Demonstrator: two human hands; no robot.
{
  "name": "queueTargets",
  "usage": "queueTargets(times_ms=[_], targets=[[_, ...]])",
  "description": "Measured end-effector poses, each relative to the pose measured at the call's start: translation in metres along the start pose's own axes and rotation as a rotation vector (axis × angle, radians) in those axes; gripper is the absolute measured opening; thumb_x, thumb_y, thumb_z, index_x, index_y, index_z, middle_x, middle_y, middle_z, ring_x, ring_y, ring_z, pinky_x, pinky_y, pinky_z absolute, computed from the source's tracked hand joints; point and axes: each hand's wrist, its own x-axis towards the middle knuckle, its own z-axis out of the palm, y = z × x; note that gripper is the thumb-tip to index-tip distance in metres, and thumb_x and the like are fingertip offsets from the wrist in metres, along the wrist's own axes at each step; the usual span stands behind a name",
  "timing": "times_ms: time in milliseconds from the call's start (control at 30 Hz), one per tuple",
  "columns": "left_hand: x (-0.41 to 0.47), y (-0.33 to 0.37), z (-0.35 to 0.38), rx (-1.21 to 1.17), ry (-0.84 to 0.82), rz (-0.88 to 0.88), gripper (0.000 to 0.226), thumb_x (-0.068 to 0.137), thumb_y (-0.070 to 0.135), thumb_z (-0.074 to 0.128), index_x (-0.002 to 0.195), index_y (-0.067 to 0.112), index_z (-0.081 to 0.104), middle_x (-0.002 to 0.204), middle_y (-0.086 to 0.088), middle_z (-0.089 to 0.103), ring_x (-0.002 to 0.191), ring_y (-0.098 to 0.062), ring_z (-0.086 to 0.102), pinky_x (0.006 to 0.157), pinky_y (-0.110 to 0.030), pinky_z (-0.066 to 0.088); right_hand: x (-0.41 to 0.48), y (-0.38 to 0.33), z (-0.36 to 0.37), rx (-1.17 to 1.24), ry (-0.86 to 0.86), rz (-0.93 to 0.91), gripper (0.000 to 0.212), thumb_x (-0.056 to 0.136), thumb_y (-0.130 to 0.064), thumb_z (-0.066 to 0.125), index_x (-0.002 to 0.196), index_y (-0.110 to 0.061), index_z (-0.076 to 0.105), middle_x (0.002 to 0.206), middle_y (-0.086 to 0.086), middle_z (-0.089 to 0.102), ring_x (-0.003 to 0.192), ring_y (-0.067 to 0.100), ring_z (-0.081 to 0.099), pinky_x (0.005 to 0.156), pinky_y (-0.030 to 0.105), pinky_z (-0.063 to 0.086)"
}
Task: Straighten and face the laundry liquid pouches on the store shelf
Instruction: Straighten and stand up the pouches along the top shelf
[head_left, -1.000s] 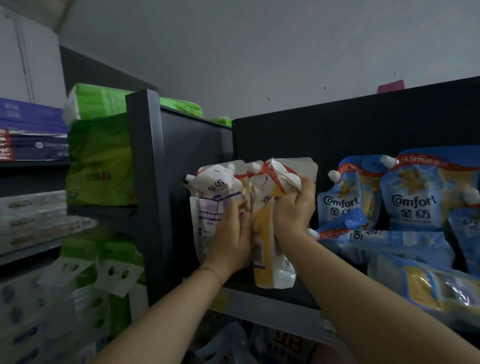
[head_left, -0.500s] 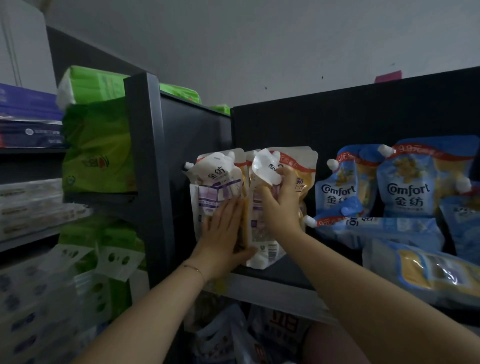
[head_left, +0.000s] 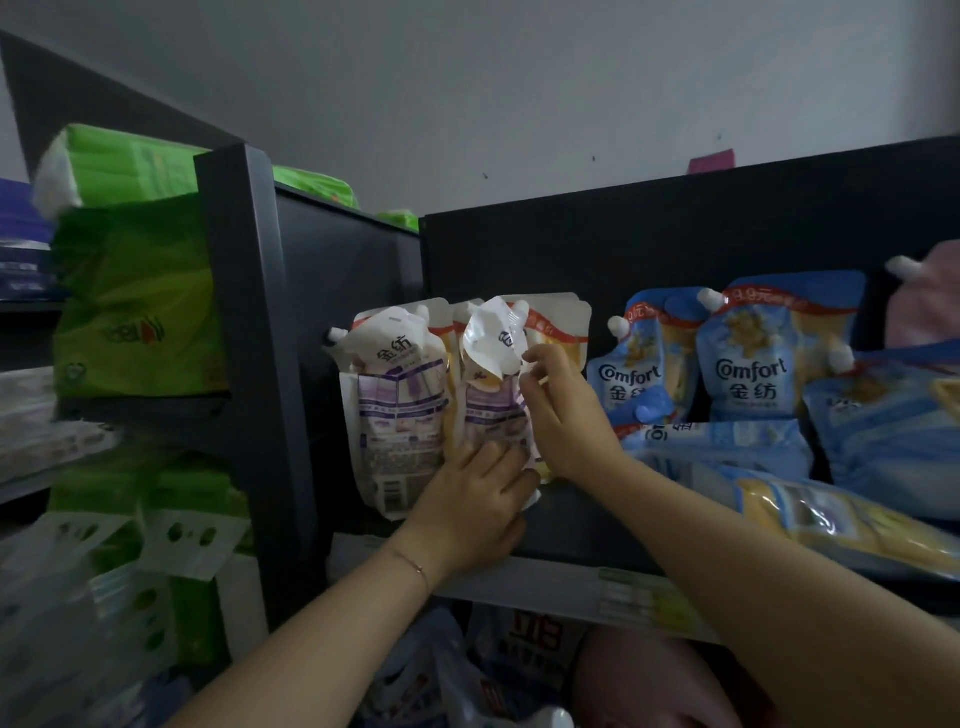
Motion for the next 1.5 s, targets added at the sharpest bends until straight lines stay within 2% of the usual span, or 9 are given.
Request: queueTargets(times_ms=[400, 567, 700, 833, 933, 1133, 1333, 1433, 1500], targets=[[0.074, 0.034, 0.015, -0.247, -0.2, -0.273, 0.026, 0.076, 0.022, 0.054, 0.101, 0.012, 0.058, 0.106, -0.008, 0.056, 0.094, -0.027, 0.053, 0.071, -0.032, 0.038, 0.03, 0.035, -0.085, -0.601, -0.458, 0.254, 0.016, 0.088, -0.025, 0.056, 0.1, -0.014, 0.056, 0.096, 0.004, 0.06, 0.082, 0.019, 0.059, 0.074, 0.034, 0.052], [0.105, 0.045, 0.029, -0.206, -0.343, -0.378, 0.023, 0.087, 0.031, 0.052, 0.106, 0.017, 0.048, 0.114, -0.004, 0.044, 0.102, -0.024, 0.047, 0.067, -0.03, 0.028, 0.042, 0.069, -0.1, -0.8, -0.777, 0.363, 0.034, 0.083, -0.048, 0.065, 0.083, -0.015, 0.059, 0.079, 0.003, 0.059, 0.077, 0.019, 0.058, 0.072, 0.032, 0.049], [0.117, 0.051, 0.047, -0.212, -0.408, -0.433, 0.026, 0.089, 0.036, 0.052, 0.107, 0.018, 0.047, 0.11, -0.003, 0.042, 0.094, -0.027, 0.051, 0.066, -0.036, 0.04, 0.041, 0.091, -0.097, -0.809, -0.939, 0.342, 0.041, 0.08, -0.047, 0.067, 0.105, -0.016, 0.063, 0.101, 0.006, 0.063, 0.093, 0.02, 0.06, 0.09, 0.036, 0.05], [0.125, 0.055, 0.051, -0.188, -0.457, -0.508, 0.028, 0.092, 0.035, 0.054, 0.113, 0.017, 0.048, 0.112, -0.005, 0.046, 0.098, -0.026, 0.054, 0.069, -0.036, 0.04, 0.042, 0.105, -0.091, -0.826, -0.944, 0.301, 0.043, 0.075, -0.051, 0.065, 0.103, -0.018, 0.064, 0.097, 0.006, 0.063, 0.092, 0.021, 0.061, 0.086, 0.039, 0.052], [0.125, 0.058, 0.052, -0.223, -0.477, -0.577, 0.031, 0.09, 0.035, 0.055, 0.115, 0.017, 0.05, 0.115, -0.006, 0.049, 0.103, -0.026, 0.054, 0.074, -0.035, 0.041, 0.037, 0.108, -0.088, -0.829, -0.829, 0.395, 0.073, 0.053, -0.067, 0.065, 0.112, -0.025, 0.058, 0.111, 0.002, 0.058, 0.105, 0.026, 0.056, 0.093, 0.046, 0.045], [0.122, 0.065, 0.057, -0.26, -0.47, -0.705, 0.033, 0.09, 0.043, 0.054, 0.114, 0.021, 0.052, 0.118, -0.004, 0.05, 0.106, -0.026, 0.055, 0.077, -0.034, 0.042, 0.026, 0.117, -0.09, -0.831, -0.648, 0.55, 0.078, 0.073, -0.062, 0.064, 0.135, -0.02, 0.043, 0.14, 0.008, 0.038, 0.131, 0.03, 0.031, 0.107, 0.054, 0.02], [0.131, 0.074, 0.066, -0.405, -0.363, -0.992, 0.023, 0.087, 0.041, 0.058, 0.095, 0.02, 0.057, 0.11, -0.004, 0.055, 0.095, -0.022, 0.057, 0.073, -0.031, 0.042, 0.024, 0.116, -0.092, -0.812, -0.598, 0.583, 0.035, 0.088, -0.046, 0.059, 0.111, -0.019, 0.054, 0.112, 0.005, 0.054, 0.114, 0.03, 0.049, 0.108, 0.051, 0.018], [0.137, 0.078, 0.072, -0.657, -0.204, -1.246, 0.016, 0.09, 0.032, 0.057, 0.085, 0.018, 0.051, 0.088, -0.004, 0.058, 0.086, -0.023, 0.059, 0.061, -0.029, 0.038, 0.02, 0.115, -0.097, -0.807, -0.508, 0.559, 0.023, 0.093, -0.036, 0.055, 0.108, -0.018, 0.054, 0.103, 0.004, 0.054, 0.112, 0.029, 0.051, 0.109, 0.054, 0.017], [0.142, 0.081, 0.076, -0.845, -0.066, -1.424, 0.009, 0.092, 0.023, 0.052, 0.091, 0.014, 0.049, 0.097, -0.012, 0.061, 0.086, -0.025, 0.058, 0.064, -0.03, 0.04, 0.016, 0.115, -0.102, -0.788, -0.444, 0.502, 0.01, 0.095, -0.026, 0.052, 0.101, -0.018, 0.054, 0.1, 0.004, 0.055, 0.107, 0.028, 0.053, 0.109, 0.055, 0.016]])
